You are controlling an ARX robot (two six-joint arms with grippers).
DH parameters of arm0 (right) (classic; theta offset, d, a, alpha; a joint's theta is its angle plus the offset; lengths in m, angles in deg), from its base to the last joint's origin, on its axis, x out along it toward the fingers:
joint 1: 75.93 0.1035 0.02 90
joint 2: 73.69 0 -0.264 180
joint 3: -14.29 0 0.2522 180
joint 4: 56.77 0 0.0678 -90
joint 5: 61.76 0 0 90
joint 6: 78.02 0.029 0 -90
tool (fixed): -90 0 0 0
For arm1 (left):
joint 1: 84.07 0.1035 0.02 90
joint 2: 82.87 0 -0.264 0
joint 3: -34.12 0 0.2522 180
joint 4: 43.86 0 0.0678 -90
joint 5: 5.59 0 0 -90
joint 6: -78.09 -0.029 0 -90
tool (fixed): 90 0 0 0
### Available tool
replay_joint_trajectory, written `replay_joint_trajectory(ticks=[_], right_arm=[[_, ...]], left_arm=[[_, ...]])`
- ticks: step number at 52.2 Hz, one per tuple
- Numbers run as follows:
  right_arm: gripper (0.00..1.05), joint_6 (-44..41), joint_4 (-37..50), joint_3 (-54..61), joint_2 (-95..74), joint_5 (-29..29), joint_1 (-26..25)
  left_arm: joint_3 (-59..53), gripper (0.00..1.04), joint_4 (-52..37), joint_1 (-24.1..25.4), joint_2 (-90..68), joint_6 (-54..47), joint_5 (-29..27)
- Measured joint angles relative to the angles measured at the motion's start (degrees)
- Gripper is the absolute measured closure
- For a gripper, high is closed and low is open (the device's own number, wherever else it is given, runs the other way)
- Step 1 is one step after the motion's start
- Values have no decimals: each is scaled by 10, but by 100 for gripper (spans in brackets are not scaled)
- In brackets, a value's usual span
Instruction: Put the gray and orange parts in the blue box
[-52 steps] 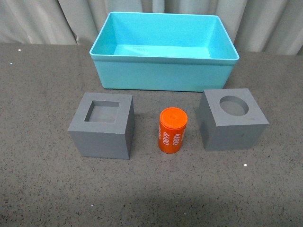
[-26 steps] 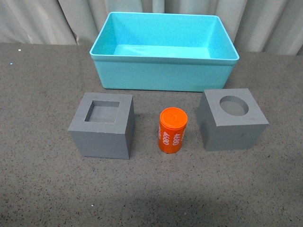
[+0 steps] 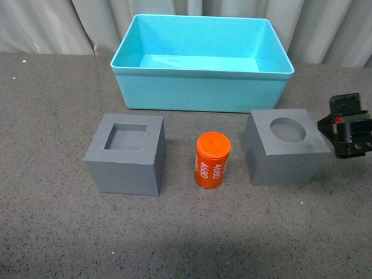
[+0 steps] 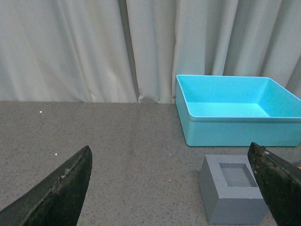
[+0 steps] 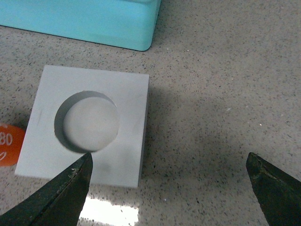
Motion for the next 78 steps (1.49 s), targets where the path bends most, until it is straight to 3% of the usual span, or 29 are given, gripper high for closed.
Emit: replay_joint_trajectory(ticks=[18, 29, 41, 60, 67, 78], right_arm=[[11, 59, -70, -122, -141, -1, 21], [52, 89, -114, -157, -160, -13, 30], [85, 109, -145, -167, -157, -19, 30], [87, 146, -132, -118, 19, 63, 14], [87, 146, -113, -188, 20, 62, 23], [87, 150, -117, -354, -125, 37, 40]], left_arm=[[0, 7, 0, 0, 0, 0, 0], [0, 7, 0, 0, 0, 0, 0], [0, 7, 0, 0, 0, 0, 0], [0, 7, 0, 0, 0, 0, 0], [0, 7, 0, 0, 0, 0, 0], [0, 7, 0, 0, 0, 0, 0]])
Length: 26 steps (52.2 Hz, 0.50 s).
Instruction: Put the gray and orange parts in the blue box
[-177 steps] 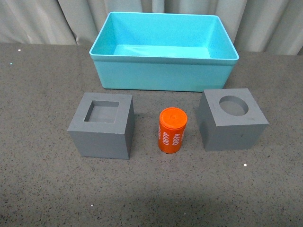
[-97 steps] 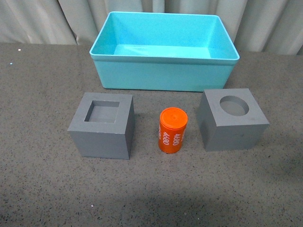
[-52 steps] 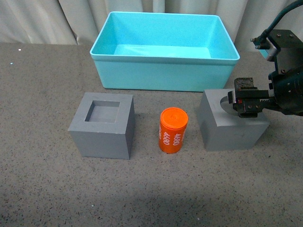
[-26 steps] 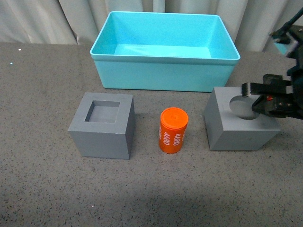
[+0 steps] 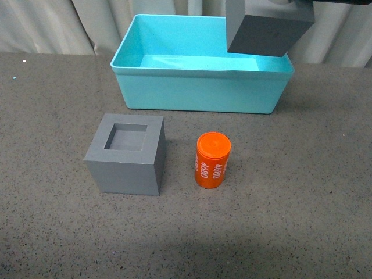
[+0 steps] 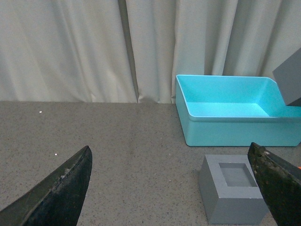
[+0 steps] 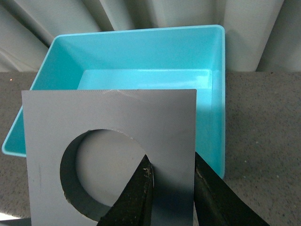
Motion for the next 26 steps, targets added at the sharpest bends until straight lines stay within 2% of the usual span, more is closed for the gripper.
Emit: replay_joint_trajectory(ticks=[26], right_arm=[[87, 30, -63, -190, -200, -39, 8]], left_arm=[[0, 7, 0, 0, 0, 0, 0]])
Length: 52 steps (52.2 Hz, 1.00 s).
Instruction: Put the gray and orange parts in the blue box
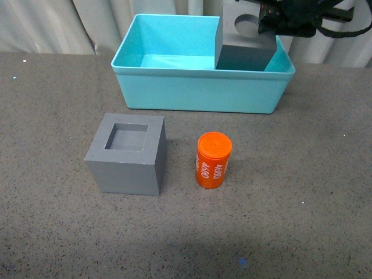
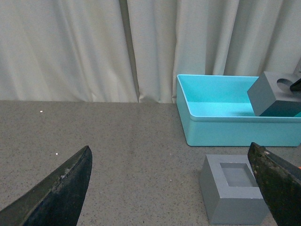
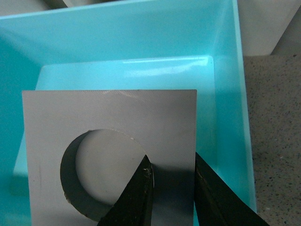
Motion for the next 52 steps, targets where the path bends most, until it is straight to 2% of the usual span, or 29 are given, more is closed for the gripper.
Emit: replay_joint_trajectory(ticks=[12, 23, 26, 38, 46, 50, 52], right_arm=[[87, 17, -55, -61, -65, -15, -3], [87, 15, -89, -97, -90, -1, -12], [74, 14, -81, -96, -90, -1, -14], [45, -1, 4, -34, -44, 3, -16], [23, -48, 121, 76, 42, 10, -16], [8, -78, 211, 182, 137, 9, -16], [10, -93, 247, 233, 181, 5, -16]], left_arm=[[0, 7, 0, 0, 0, 0, 0], [0, 7, 0, 0, 0, 0, 0], [0, 7, 0, 0, 0, 0, 0], [0, 7, 0, 0, 0, 0, 0], [0, 7, 0, 0, 0, 0, 0], [0, 7, 0, 0, 0, 0, 0], [0, 7, 0, 0, 0, 0, 0]])
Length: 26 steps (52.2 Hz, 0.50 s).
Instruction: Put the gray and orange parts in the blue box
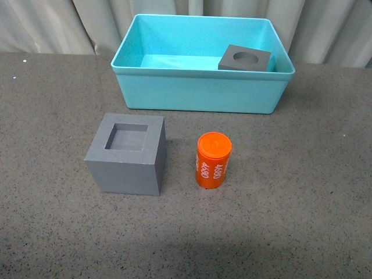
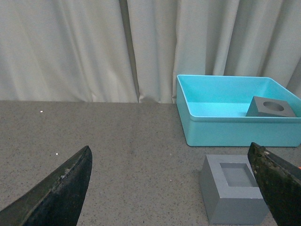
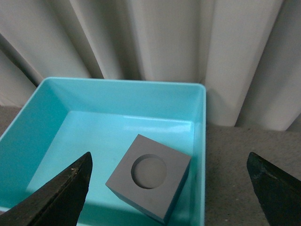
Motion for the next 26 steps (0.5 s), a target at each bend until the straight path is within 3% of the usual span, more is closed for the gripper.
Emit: replay_joint_trajectory(ticks=[9, 21, 26], right_arm=[[10, -16, 75, 169, 127, -12, 2], [10, -18, 73, 319, 279, -30, 17], [10, -18, 72, 327, 296, -28, 21]], left_arm=[[0, 7, 0, 0, 0, 0, 0], [0, 7, 0, 0, 0, 0, 0], [0, 7, 0, 0, 0, 0, 0]])
